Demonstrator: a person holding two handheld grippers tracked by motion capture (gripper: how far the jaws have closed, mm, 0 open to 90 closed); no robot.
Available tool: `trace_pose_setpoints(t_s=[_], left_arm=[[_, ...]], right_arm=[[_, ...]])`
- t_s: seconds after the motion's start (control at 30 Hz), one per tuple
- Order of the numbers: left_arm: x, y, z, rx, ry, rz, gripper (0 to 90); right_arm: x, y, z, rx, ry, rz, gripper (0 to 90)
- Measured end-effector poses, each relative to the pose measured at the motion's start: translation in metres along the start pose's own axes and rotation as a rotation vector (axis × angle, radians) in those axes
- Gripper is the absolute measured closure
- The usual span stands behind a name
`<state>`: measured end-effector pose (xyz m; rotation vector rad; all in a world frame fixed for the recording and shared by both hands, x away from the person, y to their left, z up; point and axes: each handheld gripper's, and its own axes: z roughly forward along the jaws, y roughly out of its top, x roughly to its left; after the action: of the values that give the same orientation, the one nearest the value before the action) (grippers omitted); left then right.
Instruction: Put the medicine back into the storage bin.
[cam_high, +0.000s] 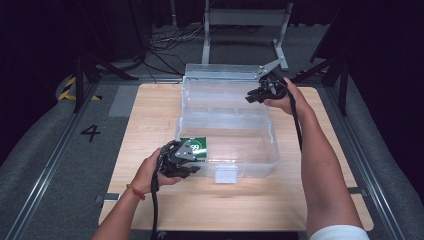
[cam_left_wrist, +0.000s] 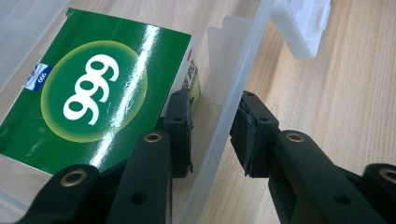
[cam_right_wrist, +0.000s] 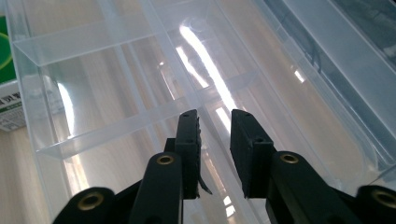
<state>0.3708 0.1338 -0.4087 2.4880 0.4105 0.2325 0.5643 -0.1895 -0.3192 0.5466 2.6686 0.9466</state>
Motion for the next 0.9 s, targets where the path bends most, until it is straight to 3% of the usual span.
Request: trace_pose_setpoints(t_s=[0.07,0.17,0.27,0.33,0.57,0.7,0.87,0.9], left_arm=[[0.000,0.000,0.000,-0.001,-0.003,0.000,69.3],[0.001,0.000,0.000,-0.002,-0.005,-0.004,69.4],[0.002,0.000,0.000,-0.014,-0.021,-0.017,70.3],[0.003,0.000,-0.001,-0.015,-0.038,-0.021,71.5],[0.003,0.001,0.000,-0.029,-0.046,-0.020,73.4],[0.002,0.003,0.000,-0.019,-0.042,-0.023,74.1],[0.002,0.002,0.000,-0.029,-0.046,-0.039,74.1],[0.002,0.001,0.001,-0.050,-0.047,-0.041,74.0]], right_arm=[[-0.002,0.007,0.000,0.055,0.016,0.009,75.3],[0.000,0.018,0.001,0.152,0.004,-0.025,77.2],[0.004,0.030,0.004,0.255,-0.026,-0.091,78.0],[0.005,0.034,0.006,0.280,-0.030,-0.105,78.2],[0.010,0.031,0.006,0.263,-0.046,-0.146,81.4],[0.017,0.028,0.004,0.243,-0.079,-0.193,83.8],[0.018,0.028,-0.002,0.223,-0.053,-0.215,85.6],[0.019,0.028,-0.003,0.224,-0.051,-0.222,85.8]])
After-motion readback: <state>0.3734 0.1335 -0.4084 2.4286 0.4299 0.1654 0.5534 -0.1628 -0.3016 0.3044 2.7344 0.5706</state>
